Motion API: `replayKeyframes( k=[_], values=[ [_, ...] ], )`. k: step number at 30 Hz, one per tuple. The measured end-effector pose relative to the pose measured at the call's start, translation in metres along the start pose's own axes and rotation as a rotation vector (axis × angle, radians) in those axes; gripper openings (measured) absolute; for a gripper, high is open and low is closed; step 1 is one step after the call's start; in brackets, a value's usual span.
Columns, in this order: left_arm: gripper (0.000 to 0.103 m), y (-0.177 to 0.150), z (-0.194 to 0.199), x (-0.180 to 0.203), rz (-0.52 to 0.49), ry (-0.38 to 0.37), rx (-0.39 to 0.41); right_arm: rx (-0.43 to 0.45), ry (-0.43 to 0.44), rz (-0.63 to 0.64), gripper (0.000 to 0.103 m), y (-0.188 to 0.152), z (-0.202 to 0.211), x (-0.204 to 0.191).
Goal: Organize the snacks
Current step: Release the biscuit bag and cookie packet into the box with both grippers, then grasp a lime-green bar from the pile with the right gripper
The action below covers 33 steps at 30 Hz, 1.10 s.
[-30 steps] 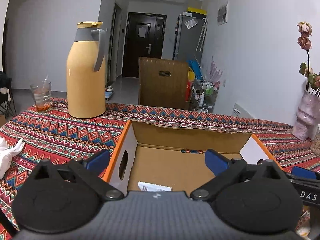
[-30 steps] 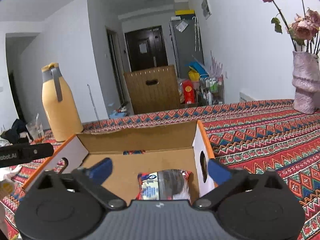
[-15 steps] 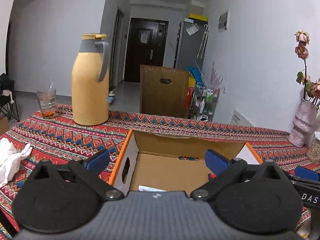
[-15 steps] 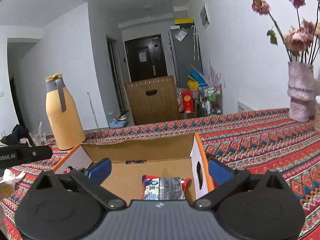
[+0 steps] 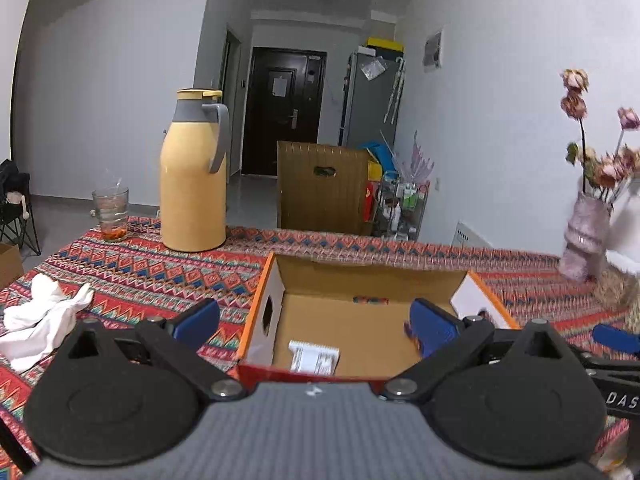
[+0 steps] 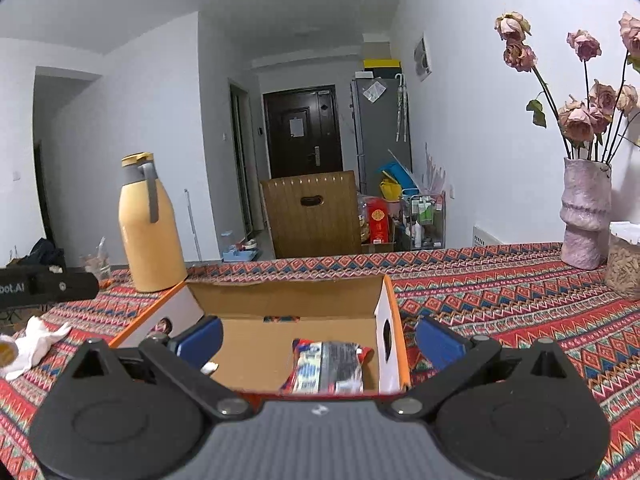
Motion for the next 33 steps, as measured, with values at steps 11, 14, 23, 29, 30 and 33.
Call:
replayKeyframes(
  k=[11, 14, 23, 29, 30, 33],
  values=[
    [0.103, -0.068, 0.035, -0.025, -0.027, 0.009, -0.096, -0.107, 0.040, 0.042, 0.103, -0.062, 0.048, -0.013],
    [0.103, -0.086, 0.043, -0.032, -0.022, 0.013, -0.121, -0.132, 0.053, 0.071, 0.100, -0.078, 0.057, -0.020],
    [0.103, -0.101, 0.057, -0.034, -0.018, -0.002, -0.136, -0.233, 0.100, 0.106, 0.054, -0.103, 0.050, -0.050],
    [0.103, -0.106, 0.060, -0.032, -0.017, -0.013, -0.147, -0.308, 0.058, 0.120, 0.046, -0.116, 0.025, -0.059],
    [0.103, -0.107, 0.060, -0.031, -0.017, -0.015, -0.148, -0.318, 0.044, 0.126, 0.046, -0.118, 0.021, -0.060],
    [0.103, -0.109, 0.061, -0.031, -0.015, -0.020, -0.153, -0.321, 0.020, 0.139, 0.045, -0.123, 0.017, -0.061]
  ],
)
Point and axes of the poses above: each gripper's, at about its wrist camera, not at the fingertips, and z roughly against the way its jaws point, x to its right, y to its top, the point moved 6 cm from there along -z, roughly the way its jaws point, and after that the axes turned 7 degrees about -z, right-handed, at the moved point
